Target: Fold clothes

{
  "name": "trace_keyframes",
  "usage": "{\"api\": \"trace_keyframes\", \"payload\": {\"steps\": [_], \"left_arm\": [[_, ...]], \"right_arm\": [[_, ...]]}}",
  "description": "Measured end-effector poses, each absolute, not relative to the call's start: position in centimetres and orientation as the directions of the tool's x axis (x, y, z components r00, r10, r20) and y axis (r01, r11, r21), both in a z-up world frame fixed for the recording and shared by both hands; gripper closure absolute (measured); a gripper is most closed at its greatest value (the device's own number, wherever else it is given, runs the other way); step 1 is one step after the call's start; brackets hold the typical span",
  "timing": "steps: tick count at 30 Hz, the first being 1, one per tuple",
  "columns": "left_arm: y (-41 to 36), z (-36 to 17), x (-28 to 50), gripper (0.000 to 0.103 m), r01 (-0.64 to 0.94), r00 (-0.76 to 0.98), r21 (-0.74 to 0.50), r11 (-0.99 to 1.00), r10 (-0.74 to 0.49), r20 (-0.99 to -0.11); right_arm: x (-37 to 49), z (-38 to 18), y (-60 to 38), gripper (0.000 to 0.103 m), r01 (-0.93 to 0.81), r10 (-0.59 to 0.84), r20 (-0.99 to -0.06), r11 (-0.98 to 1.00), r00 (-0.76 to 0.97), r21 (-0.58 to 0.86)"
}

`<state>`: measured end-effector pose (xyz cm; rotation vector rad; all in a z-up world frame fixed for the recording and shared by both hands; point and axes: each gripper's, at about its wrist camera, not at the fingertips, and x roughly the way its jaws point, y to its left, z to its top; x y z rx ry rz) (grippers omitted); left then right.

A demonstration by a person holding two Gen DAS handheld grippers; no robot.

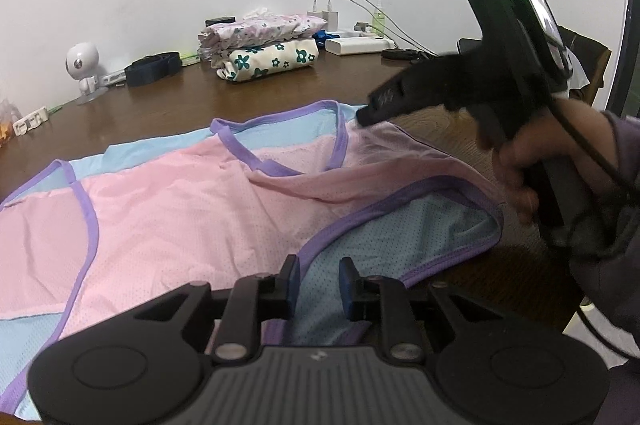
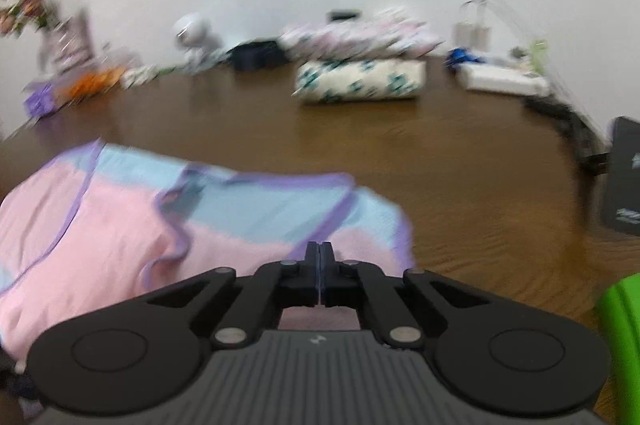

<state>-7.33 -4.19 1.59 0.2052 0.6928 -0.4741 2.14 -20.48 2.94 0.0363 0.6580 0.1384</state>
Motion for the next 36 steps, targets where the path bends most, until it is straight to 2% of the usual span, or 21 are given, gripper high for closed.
{"api": "trace_keyframes", "payload": {"steps": [3, 4, 6, 8, 9, 10, 11, 12, 18, 21, 24, 25, 26, 27, 29, 30, 31, 33, 34, 36], "left_arm": [[-4.3, 1.5, -7.4, 0.083, 0.483, 0.673, 0.031, 0.875, -0.348, -0.652], [-4.3, 1.5, -7.4, 0.083, 0.483, 0.674, 0.032, 0.875, -0.348, -0.651], [-4.3, 1.5, -7.5, 0.083, 0.483, 0.676, 0.033, 0.875, -0.349, -0.649], [-4.3, 1.5, -7.5, 0.083, 0.484, 0.675, 0.035, 0.874, -0.348, -0.650], [-4.3, 1.5, -7.5, 0.083, 0.486, 0.674, 0.036, 0.873, -0.349, -0.651], [-4.3, 1.5, -7.5, 0.083, 0.487, 0.673, 0.036, 0.872, -0.349, -0.652], [-4.2, 1.5, -7.5, 0.083, 0.489, 0.672, 0.037, 0.872, -0.349, -0.654], [-4.2, 1.5, -7.5, 0.083, 0.490, 0.670, 0.038, 0.871, -0.349, -0.655], [-4.3, 1.6, -7.5, 0.083, 0.487, 0.670, 0.043, 0.872, -0.341, -0.659], [-4.4, 1.6, -7.5, 0.083, 0.486, 0.670, 0.042, 0.873, -0.341, -0.660], [-4.3, 1.6, -7.5, 0.083, 0.483, 0.669, 0.032, 0.875, -0.345, -0.658], [-4.0, 1.7, -7.5, 0.082, 0.477, 0.666, 0.014, 0.879, -0.351, -0.658], [-3.7, 1.9, -7.5, 0.082, 0.473, 0.663, -0.001, 0.881, -0.357, -0.658], [-3.3, 2.3, -7.7, 0.082, 0.469, 0.669, -0.012, 0.883, -0.363, -0.649], [-2.0, 3.4, -8.2, 0.082, 0.464, 0.686, -0.031, 0.885, -0.381, -0.620], [-1.3, 3.9, -8.5, 0.078, 0.464, 0.697, -0.039, 0.885, -0.392, -0.600], [-0.2, 4.4, -8.7, 0.070, 0.452, 0.716, -0.040, 0.891, -0.389, -0.580], [1.9, 5.1, -8.9, 0.063, 0.409, 0.750, -0.028, 0.912, -0.353, -0.560], [3.1, 5.2, -8.8, 0.063, 0.376, 0.765, -0.016, 0.927, -0.320, -0.558], [5.2, 5.3, -8.4, 0.063, 0.303, 0.788, 0.005, 0.953, -0.247, -0.564]], "right_arm": [[3.1, 2.9, -21.3, 0.103, -0.077, 0.097, -0.619, 0.995, 0.780, 0.058], [3.3, 2.8, -21.5, 0.103, -0.092, 0.124, -0.633, 0.992, 0.764, 0.084], [3.1, 2.9, -20.9, 0.095, -0.156, 0.208, -0.641, 0.978, 0.739, 0.138], [2.8, 2.7, -19.7, 0.067, -0.199, 0.231, -0.644, 0.972, 0.729, 0.123], [2.8, 2.4, -19.1, 0.067, -0.205, 0.208, -0.648, 0.975, 0.732, 0.081], [2.8, 2.2, -18.7, 0.079, -0.203, 0.185, -0.649, 0.978, 0.738, 0.047], [2.9, 2.0, -18.5, 0.095, -0.199, 0.164, -0.648, 0.980, 0.744, 0.019], [3.0, 2.0, -18.8, 0.098, -0.188, 0.157, -0.646, 0.982, 0.747, 0.022], [4.3, 2.9, -23.0, 0.099, -0.024, 0.072, -0.620, 0.996, 0.781, 0.085], [5.2, 2.1, -23.5, 0.096, -0.020, 0.065, -0.634, 0.997, 0.770, 0.078], [4.6, 2.3, -23.3, 0.080, -0.014, 0.041, -0.622, 0.999, 0.782, 0.048], [4.0, 2.8, -23.4, 0.064, -0.021, 0.047, -0.609, 0.999, 0.792, 0.051], [3.0, 3.6, -23.5, 0.055, -0.053, 0.076, -0.588, 0.997, 0.805, 0.057], [1.8, 4.3, -23.5, 0.054, -0.095, 0.111, -0.575, 0.994, 0.810, 0.058], [-0.3, 4.3, -23.4, 0.055, -0.158, 0.156, -0.593, 0.986, 0.790, 0.048], [-1.3, 4.2, -23.3, 0.055, -0.187, 0.175, -0.605, 0.981, 0.777, 0.044], [-2.3, 4.1, -23.2, 0.059, -0.216, 0.194, -0.618, 0.976, 0.762, 0.039], [-3.8, 3.5, -23.1, 0.073, -0.255, 0.215, -0.646, 0.966, 0.733, 0.032], [-4.0, 2.8, -23.0, 0.090, -0.255, 0.210, -0.663, 0.967, 0.718, 0.030], [-4.2, 2.1, -23.0, 0.096, -0.233, 0.186, -0.665, 0.972, 0.724, 0.019]]}}
